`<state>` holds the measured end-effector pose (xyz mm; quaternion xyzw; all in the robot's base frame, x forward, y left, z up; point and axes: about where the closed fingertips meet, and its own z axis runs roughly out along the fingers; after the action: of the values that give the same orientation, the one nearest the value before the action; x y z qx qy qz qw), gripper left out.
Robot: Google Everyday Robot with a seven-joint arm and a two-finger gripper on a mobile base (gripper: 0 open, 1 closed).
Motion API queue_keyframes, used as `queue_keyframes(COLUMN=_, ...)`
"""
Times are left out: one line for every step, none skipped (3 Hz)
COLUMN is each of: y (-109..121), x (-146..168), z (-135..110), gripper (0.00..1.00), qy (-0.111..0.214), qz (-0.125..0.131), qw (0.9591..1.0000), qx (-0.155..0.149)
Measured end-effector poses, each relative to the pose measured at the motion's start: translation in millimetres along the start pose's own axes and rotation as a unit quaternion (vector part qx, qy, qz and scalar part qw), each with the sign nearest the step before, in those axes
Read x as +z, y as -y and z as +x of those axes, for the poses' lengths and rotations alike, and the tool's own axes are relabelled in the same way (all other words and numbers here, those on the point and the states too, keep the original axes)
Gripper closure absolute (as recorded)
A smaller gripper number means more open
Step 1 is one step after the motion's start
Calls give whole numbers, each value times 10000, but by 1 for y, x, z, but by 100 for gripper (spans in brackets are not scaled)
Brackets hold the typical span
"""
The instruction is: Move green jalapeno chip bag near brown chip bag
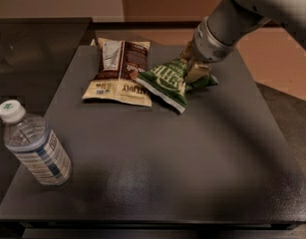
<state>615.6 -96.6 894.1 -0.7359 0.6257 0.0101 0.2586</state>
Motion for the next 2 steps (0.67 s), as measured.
queue_keyframes(y=11, x=10, z=0, gripper=58, qy=117, qz=43, qw=9999, qx=58)
queue_keyframes(y=10, x=11, z=-1, gripper=36, qy=114, qz=26, qw=9999, qx=49)
